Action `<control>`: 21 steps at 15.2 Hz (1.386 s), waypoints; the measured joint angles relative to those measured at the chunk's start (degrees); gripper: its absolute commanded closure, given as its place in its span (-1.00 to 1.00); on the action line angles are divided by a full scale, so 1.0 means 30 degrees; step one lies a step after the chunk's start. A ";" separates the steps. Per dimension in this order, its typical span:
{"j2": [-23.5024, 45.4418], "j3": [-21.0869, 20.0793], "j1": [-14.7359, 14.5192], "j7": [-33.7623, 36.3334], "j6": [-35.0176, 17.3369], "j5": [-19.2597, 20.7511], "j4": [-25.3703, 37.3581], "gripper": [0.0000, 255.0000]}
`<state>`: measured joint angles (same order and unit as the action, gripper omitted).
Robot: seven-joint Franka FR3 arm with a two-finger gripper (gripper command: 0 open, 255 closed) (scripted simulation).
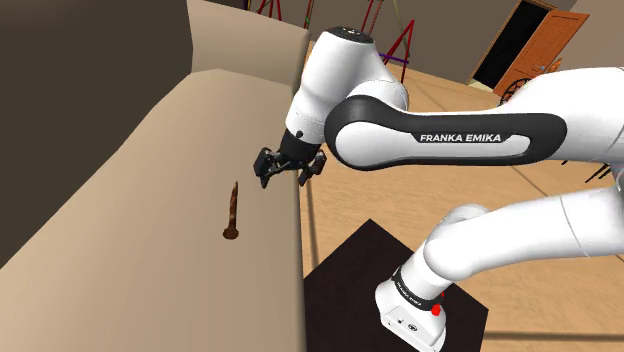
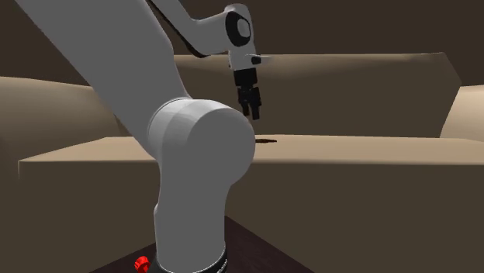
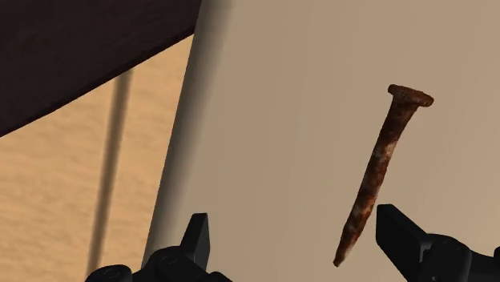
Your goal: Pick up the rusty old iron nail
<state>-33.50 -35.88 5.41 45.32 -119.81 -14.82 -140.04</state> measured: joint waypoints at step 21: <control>0.9670 -0.9647 0.7165 1.3104 -0.5714 0.8925 0.2729 1.00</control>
<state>-4.49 -64.82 26.91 84.63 -136.95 11.95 -131.86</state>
